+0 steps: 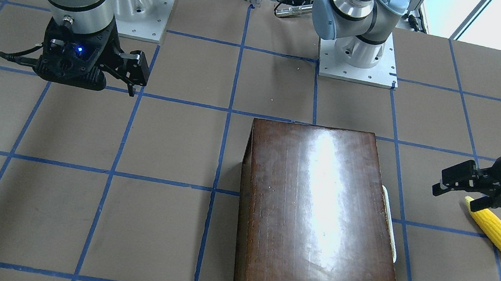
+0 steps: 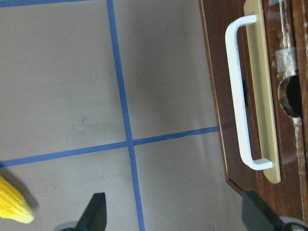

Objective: Open drawer and put corn inside
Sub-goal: 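Lower the left gripper and close it on the white drawer handle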

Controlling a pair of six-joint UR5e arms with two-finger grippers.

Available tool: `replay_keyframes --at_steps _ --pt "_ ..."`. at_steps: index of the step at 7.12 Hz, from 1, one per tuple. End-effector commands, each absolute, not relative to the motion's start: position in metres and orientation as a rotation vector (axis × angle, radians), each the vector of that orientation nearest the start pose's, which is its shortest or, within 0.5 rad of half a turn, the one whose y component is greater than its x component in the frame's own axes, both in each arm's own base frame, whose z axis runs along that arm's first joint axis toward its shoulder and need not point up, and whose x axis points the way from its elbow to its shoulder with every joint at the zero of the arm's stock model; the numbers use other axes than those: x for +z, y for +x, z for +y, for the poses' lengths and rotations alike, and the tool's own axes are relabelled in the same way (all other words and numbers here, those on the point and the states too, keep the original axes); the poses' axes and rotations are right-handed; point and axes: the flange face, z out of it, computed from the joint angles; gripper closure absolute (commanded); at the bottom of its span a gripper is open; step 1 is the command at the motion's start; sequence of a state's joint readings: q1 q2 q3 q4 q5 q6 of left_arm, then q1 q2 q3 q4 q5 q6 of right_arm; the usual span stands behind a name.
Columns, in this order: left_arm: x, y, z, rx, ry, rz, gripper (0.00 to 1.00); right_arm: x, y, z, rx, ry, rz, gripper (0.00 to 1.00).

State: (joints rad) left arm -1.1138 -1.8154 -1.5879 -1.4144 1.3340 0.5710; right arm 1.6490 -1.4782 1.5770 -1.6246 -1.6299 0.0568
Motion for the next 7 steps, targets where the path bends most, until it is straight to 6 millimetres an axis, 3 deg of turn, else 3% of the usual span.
replay_keyframes --at_steps 1,7 --pt "0.33 0.106 -0.586 -0.051 0.149 3.472 0.0 0.443 0.168 -0.514 0.065 -0.037 3.203 0.0" --pt "0.285 0.096 -0.601 0.013 0.011 3.61 0.0 0.443 0.168 -0.513 0.067 -0.037 3.203 0.0"
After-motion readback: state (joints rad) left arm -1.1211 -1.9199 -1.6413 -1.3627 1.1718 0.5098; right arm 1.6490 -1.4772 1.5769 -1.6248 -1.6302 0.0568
